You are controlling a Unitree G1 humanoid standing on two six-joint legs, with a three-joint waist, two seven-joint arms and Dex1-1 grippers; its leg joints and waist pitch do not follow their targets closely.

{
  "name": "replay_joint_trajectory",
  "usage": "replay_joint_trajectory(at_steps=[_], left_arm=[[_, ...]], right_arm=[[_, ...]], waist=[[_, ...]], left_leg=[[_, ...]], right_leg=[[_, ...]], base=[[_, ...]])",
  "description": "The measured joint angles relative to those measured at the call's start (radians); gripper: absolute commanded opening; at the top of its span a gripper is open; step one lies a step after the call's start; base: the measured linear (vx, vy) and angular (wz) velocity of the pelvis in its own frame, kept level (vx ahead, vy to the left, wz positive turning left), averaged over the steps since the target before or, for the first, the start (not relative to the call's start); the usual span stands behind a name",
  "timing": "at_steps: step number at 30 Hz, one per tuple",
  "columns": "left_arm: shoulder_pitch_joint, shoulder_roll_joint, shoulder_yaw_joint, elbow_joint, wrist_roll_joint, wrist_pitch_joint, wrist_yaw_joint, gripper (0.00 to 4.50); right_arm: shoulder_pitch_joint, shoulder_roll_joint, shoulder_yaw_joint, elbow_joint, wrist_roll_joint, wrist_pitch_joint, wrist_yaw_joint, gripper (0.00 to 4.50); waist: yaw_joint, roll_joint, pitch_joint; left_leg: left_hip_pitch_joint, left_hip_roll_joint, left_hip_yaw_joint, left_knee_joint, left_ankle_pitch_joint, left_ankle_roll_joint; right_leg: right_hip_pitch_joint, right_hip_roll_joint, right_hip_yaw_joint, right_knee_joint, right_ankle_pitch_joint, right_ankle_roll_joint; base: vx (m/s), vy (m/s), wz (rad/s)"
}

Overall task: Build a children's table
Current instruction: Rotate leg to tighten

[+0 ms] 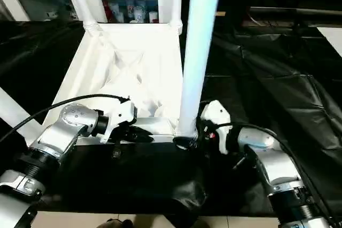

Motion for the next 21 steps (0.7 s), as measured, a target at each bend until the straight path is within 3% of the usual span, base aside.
replay_joint_trajectory(at_steps=[6, 13, 21], left_arm=[[0.0, 0.004, 0.0, 0.0, 0.0, 0.0, 0.0, 0.0], [0.0, 0.004, 0.0, 0.0, 0.0, 0.0, -0.001, 0.0], [0.0, 0.009, 0.0, 0.0, 0.0, 0.007, -0.007, 0.0]], right_arm=[[-0.001, 0.001, -0.001, 0.002, 0.003, 0.007, -0.001, 3.6], [0.0, 0.005, -0.003, 0.003, 0.006, 0.011, -0.003, 2.84], [0.009, 0.021, -0.008, 0.002, 0.009, 0.013, -0.017, 2.65]], waist=[[0.006, 0.001, 0.001], [0.006, 0.002, 0.001], [0.005, 0.002, 0.001]], left_leg=[[0.0, 0.0, 0.0, 0.0, 0.0, 0.0], [0.0, 0.0, 0.0, 0.0, 0.0, 0.0], [0.001, 0.0, 0.0, 0.0, 0.0, 0.0]], right_leg=[[0.0, 0.0, 0.0, 0.0, 0.0, 0.0], [0.0, 0.0, 0.0, 0.0, 0.0, 0.0], [0.0, 0.0, 0.0, 0.0, 0.0, 0.0]], base=[[0.0, 0.0, 0.0], [0.0, 0.0, 0.0], [0.0, 0.0, 0.0]])
